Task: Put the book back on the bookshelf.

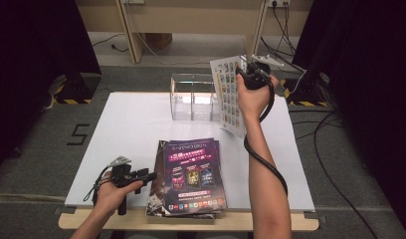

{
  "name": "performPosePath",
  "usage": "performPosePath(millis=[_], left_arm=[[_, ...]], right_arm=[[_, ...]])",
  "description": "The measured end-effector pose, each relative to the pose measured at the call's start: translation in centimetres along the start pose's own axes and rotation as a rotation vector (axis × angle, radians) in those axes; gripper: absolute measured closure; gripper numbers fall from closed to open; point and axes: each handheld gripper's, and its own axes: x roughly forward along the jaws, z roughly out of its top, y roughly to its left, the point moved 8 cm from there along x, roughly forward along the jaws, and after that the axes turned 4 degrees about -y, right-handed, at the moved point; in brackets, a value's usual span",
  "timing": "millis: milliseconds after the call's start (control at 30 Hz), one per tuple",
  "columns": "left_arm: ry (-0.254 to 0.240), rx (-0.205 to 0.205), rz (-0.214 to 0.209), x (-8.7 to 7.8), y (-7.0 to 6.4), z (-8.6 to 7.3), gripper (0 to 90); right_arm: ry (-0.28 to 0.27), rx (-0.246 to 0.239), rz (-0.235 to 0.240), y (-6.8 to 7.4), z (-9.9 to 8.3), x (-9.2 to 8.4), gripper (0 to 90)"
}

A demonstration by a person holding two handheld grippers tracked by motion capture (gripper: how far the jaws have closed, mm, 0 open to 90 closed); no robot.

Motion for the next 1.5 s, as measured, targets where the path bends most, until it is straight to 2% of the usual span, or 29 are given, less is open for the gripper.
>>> performPosePath(millis=[133,167,200,333,467,600,733,833,867,967,1033,1367,1500], left_arm=[[-0.005,0.001,0.001,-0.1,0.0,0.1,50.2],[-0.005,0.001,0.001,-0.1,0.0,0.1,50.2],[-0.004,-0.002,0.000,-0.1,0.0,0.0,50.3],[0.002,-0.001,-0.001,0.0,-0.2,0.0,50.3],[0.001,0.001,-0.003,0.1,-0.3,0.1,50.3],[0.006,0.001,-0.001,0.2,-0.3,0.0,50.3],[0.008,0.003,-0.001,0.2,-0.2,0.0,50.2],[0.004,0.001,-0.001,0.2,-0.2,0.0,50.2],[0.004,0.001,-0.001,0.2,-0.2,0.0,50.2],[0.002,0.001,-0.001,0.1,-0.2,0.1,50.2],[-0.003,-0.001,0.001,0.0,-0.1,0.2,50.3],[-0.002,0.001,0.003,0.0,-0.1,0.2,50.3],[-0.003,0.000,0.001,0.0,0.0,0.2,50.2]], right_arm=[[0.020,-0.042,0.034,0.5,-1.1,-3.2,72.4],[0.020,-0.042,0.034,0.5,-1.1,-3.2,72.4],[0.026,-0.051,0.058,0.4,-2.1,-5.3,72.4],[0.043,-0.071,0.078,-0.1,-4.1,-8.5,72.5],[0.043,-0.085,0.080,-0.6,-5.6,-10.5,72.7],[0.033,-0.086,0.079,-1.1,-6.6,-11.7,72.5],[0.025,-0.080,0.080,-1.2,-7.2,-12.2,70.0],[0.036,-0.067,0.087,-1.2,-7.5,-12.1,65.1],[0.046,-0.074,0.076,-1.3,-7.7,-11.9,63.7],[0.042,-0.069,0.072,-1.4,-7.7,-11.5,64.0],[0.042,-0.076,0.054,-1.5,-7.6,-11.4,64.2],[0.087,-0.085,0.047,-1.4,-7.1,-10.1,64.1],[0.104,-0.081,0.025,-1.7,-6.7,-9.5,68.3]])
